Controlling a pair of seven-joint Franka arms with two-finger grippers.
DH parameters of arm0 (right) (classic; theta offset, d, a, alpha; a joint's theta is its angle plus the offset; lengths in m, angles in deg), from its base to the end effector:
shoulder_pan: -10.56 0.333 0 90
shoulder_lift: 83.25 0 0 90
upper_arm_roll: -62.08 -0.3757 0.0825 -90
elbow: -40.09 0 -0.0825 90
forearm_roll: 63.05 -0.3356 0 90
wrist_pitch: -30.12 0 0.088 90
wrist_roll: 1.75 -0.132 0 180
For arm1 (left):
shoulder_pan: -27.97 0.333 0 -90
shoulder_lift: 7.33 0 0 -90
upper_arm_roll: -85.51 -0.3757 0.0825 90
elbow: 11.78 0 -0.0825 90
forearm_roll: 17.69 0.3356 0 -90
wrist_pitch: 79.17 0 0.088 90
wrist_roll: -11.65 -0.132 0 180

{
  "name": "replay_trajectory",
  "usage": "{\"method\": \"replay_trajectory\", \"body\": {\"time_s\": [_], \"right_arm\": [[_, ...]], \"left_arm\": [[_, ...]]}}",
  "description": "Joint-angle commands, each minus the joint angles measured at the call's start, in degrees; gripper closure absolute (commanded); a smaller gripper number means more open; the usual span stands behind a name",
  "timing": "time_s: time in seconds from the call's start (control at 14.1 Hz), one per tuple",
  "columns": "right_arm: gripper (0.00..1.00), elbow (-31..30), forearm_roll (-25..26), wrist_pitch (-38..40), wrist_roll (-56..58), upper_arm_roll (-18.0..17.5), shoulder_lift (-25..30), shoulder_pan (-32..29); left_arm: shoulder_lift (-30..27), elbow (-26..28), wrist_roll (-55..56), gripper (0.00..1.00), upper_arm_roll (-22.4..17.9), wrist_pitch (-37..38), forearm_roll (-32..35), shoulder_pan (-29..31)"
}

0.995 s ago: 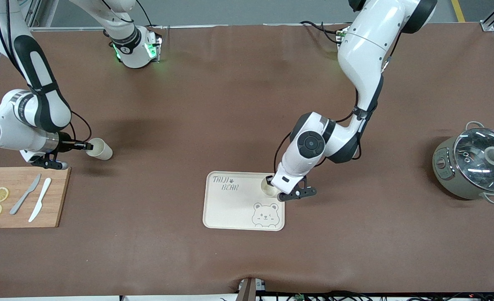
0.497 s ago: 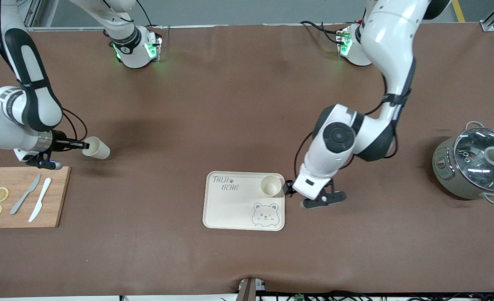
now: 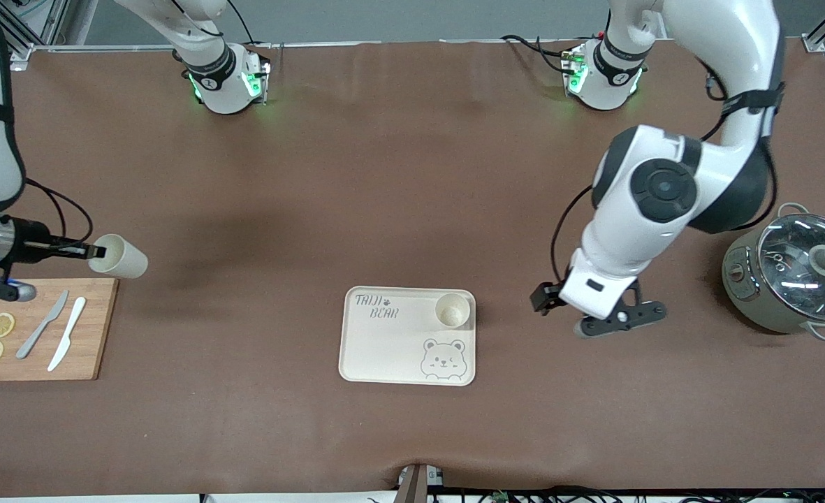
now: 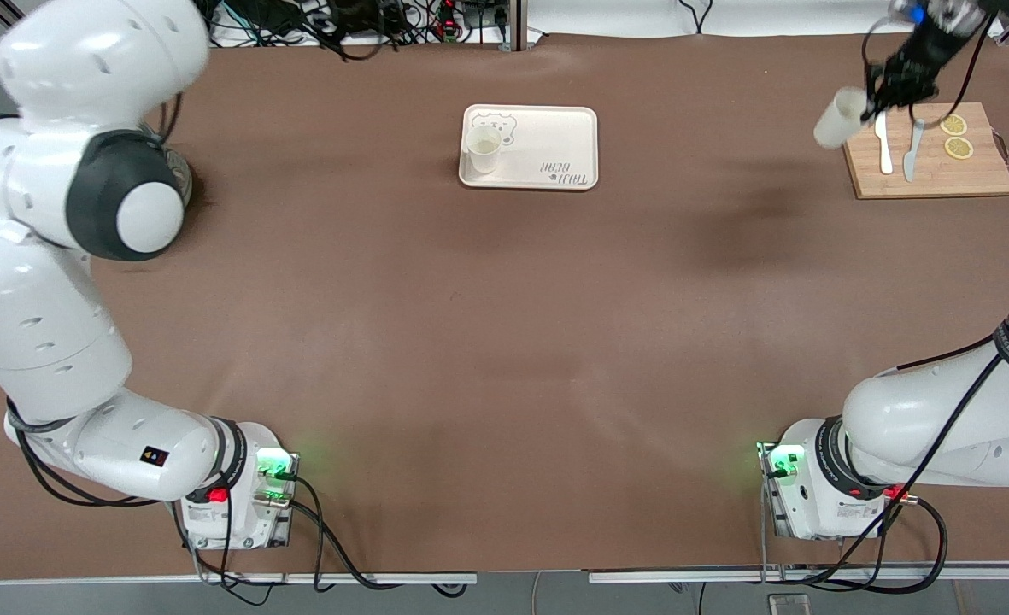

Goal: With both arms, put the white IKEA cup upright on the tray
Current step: 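Withdraw the left gripper while the right gripper grasps the other cup, then lift and carry the second cup toward the tray with the right gripper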

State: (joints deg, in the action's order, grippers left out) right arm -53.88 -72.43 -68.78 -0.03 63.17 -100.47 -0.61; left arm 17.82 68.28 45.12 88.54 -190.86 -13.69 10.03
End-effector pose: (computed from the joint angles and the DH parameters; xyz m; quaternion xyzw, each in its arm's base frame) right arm 0.5820 -0.1057 0.4767 -0.9850 0.1120 0.0966 0.0885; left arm 0.6418 -0.2314 0.5088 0.9930 0.1008 0.0606 0.0064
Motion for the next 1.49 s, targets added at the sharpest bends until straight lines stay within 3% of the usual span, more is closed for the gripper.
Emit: {"method": "replay_trajectory", "body": {"time_s": [0.0,0.5,0.78,1.14,1.42], "right_arm": [[1.00,9.75,-0.73,2.40,-1.46,0.06,-3.96,2.63],[1.00,12.05,-0.47,1.78,-8.93,0.06,-5.89,9.75],[1.00,14.07,-0.47,-1.29,-11.20,0.06,-10.90,13.71],[1.00,21.44,-0.82,-1.91,-25.95,-0.12,-20.21,19.15],[1.00,21.46,-7.66,-9.11,-36.25,-0.12,-23.47,24.08]], "left_arm": [[-5.89,1.59,-7.33,0.00,0.40,4.97,1.27,5.00],[-13.02,1.59,-20.44,0.00,0.22,13.68,1.36,16.17],[-15.92,1.51,-21.78,0.00,0.22,15.62,1.53,18.99],[-20.22,1.51,-22.39,0.00,0.92,21.41,0.57,21.36],[-22.86,1.59,-24.40,0.00,0.92,25.19,0.74,21.37]]}}
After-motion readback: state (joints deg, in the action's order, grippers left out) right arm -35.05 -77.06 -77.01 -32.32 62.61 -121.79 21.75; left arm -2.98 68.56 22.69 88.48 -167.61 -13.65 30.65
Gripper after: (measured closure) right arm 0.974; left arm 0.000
